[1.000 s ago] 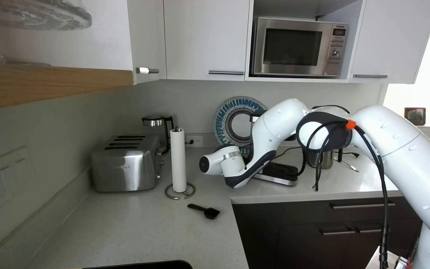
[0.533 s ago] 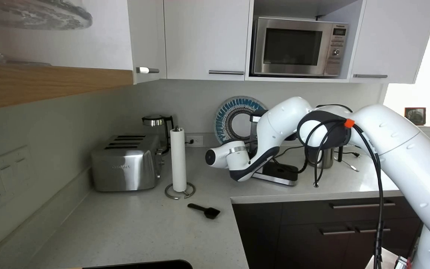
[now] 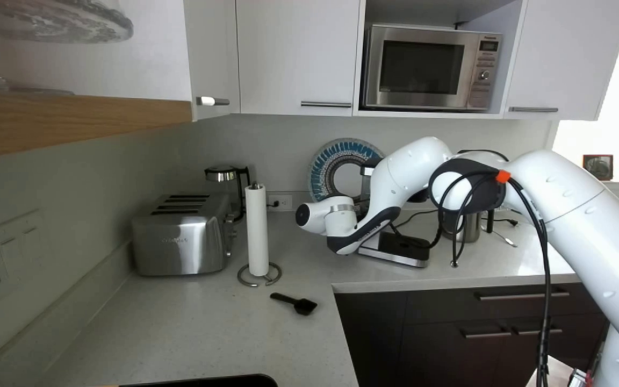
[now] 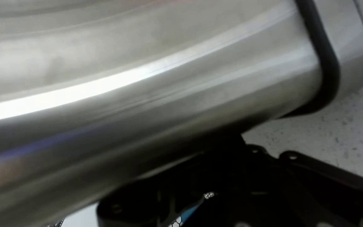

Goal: Slide the coffee maker a little forward

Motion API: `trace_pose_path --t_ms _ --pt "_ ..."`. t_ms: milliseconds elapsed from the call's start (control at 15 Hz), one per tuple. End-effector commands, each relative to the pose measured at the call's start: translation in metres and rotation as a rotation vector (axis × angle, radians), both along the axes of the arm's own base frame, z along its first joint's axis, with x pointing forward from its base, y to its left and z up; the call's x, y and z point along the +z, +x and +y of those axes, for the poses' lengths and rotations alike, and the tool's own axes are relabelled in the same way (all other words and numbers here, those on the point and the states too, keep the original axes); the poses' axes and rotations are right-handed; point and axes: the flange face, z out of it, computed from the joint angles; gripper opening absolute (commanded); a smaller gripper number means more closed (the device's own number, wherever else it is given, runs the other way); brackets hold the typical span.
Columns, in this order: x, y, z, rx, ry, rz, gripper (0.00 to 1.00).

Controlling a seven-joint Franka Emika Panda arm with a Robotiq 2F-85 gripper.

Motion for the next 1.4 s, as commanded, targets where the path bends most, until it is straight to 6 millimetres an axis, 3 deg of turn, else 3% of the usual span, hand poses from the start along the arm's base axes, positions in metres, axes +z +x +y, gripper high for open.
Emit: trace_pose_path --t_ms 0,267,1333 --pt "-0.023 -0.036 -0.03 -0.128 0.03 0.082 0.0" --pt "-0.026 -0.055 -0.023 -0.114 0.044 0.092 0.0" --pt "-0.021 -0.098 0.009 -0.071 0.065 0.099 0.0"
